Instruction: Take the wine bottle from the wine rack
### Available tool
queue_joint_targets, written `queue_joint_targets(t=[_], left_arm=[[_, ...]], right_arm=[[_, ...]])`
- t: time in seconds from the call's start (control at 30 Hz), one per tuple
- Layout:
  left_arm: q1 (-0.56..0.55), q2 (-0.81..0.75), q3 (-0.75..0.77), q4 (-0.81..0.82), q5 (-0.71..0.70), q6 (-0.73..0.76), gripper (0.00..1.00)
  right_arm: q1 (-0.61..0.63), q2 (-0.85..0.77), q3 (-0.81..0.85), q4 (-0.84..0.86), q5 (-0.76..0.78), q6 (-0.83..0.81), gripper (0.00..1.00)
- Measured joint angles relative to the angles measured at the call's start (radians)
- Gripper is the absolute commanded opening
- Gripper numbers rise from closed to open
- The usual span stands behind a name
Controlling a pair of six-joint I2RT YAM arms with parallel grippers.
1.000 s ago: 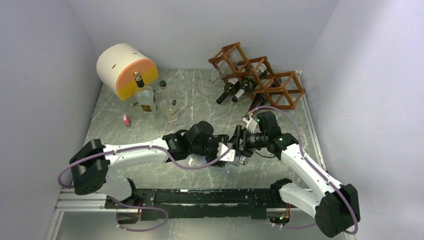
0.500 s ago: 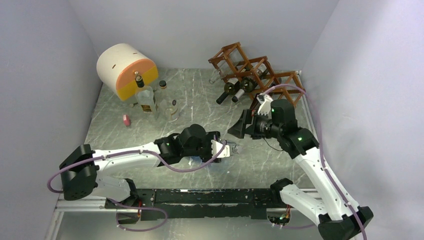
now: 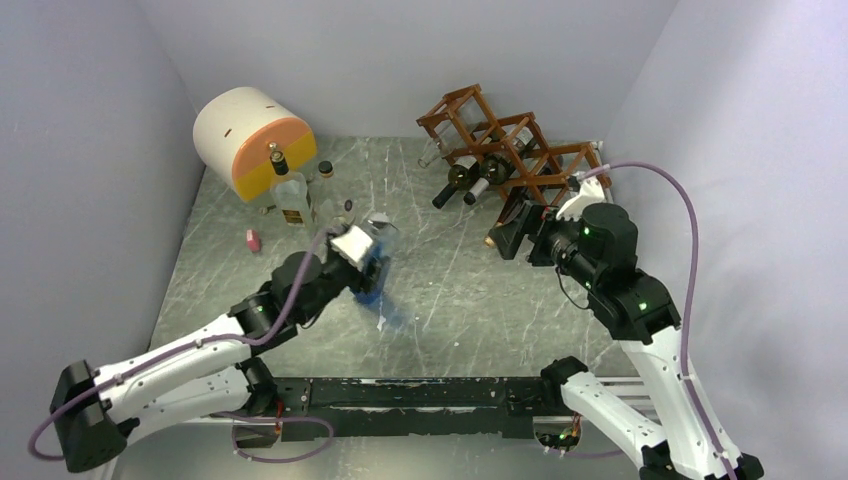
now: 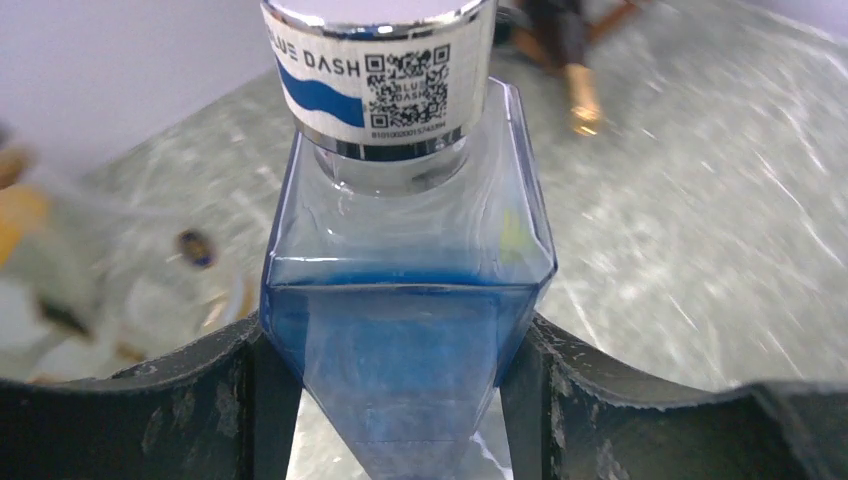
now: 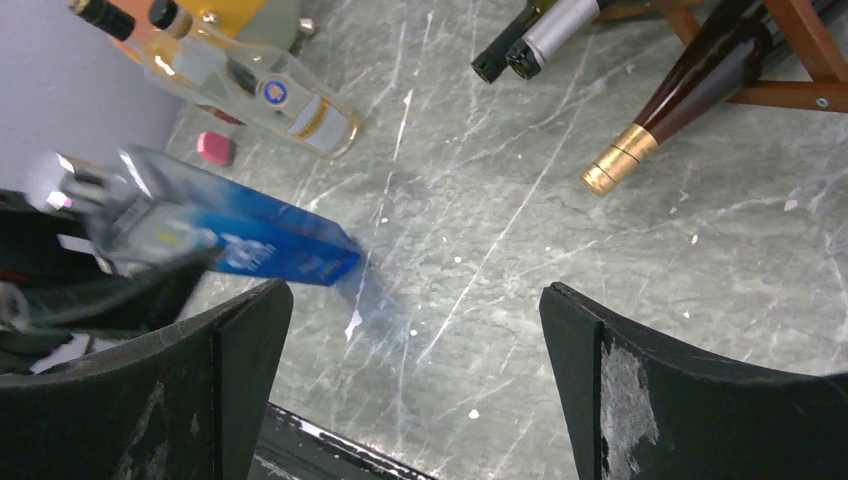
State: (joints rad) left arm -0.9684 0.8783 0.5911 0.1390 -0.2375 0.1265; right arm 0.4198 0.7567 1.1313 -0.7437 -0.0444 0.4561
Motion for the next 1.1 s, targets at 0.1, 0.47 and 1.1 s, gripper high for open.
queue_joint_targets(t=[0.1, 0.47, 1.1], left_arm=[[0.099, -0.069, -0.017, -0.002, -0.077, -0.073, 0.07], [0.496, -0.145, -0.033, -0.009, -0.220, -0.167, 0.07], [0.903, -0.039, -0.181, 0.280, 0.103, -0.212, 0.14]], right_arm=[[0.000, 0.014, -0.006, 0.001, 0.015, -0.002, 1.00], [0.000, 0.032, -0.035, 0.035, 0.016, 0.001, 1.00], [0.000, 0.015, -0.089, 0.051, 0.014, 0.011, 1.00]])
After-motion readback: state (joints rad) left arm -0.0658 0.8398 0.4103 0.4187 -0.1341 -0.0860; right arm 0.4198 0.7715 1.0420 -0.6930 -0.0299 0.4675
